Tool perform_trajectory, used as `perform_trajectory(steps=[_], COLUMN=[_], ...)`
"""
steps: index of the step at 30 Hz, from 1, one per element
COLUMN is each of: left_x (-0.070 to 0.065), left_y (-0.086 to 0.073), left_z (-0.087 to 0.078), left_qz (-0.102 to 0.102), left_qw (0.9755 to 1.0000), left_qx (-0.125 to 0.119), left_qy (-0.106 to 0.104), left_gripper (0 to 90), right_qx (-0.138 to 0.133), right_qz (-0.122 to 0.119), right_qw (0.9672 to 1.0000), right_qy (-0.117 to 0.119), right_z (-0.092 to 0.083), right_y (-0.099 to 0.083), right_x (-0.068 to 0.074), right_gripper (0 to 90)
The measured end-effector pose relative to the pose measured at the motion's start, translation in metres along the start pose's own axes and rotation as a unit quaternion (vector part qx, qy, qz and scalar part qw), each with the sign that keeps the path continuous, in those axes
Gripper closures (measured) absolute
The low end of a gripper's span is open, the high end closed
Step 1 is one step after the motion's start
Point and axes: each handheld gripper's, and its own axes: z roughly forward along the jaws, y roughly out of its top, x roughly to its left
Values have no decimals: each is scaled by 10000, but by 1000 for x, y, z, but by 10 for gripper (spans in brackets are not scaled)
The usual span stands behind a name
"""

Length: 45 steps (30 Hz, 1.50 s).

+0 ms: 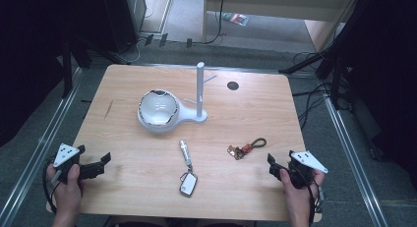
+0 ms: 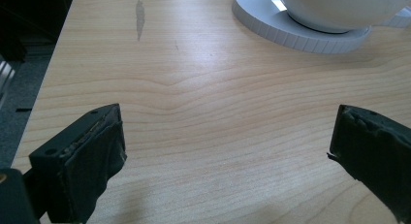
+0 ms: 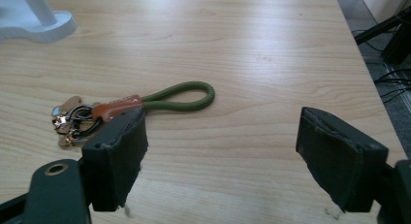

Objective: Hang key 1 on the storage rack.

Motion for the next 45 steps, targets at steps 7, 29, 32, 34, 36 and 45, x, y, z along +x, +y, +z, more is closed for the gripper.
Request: perform_trajectory(steps=[7,29,32,34,36,45], left_x=[1,1,1,2,1,1], left_y=[0,1,1,1,1,1], left_z=[0,2,2,2,2,2], left_qz=[-21,-42,-47,-47,-41,-53], left_qw=[10000,9999,9999,9999,9999,9999], left_qx=[44,83,85,84,83,82], left_qy=[-30,-70,-73,-78,-80,-80], left_gripper=[0,0,0,0,0,0], right_qx=[603,2362,2469,2582,2712,3364], right_qz=[-51,-164,-134,-117,-106,2], right_qw=[9981,9716,9690,9660,9625,9413], right_qy=[62,9,30,5,-54,-285], right_z=[9,39,43,47,52,78], right_y=[9,50,54,58,62,80], right_x=[9,6,6,6,6,6], right_gripper=[190,175,173,175,179,196])
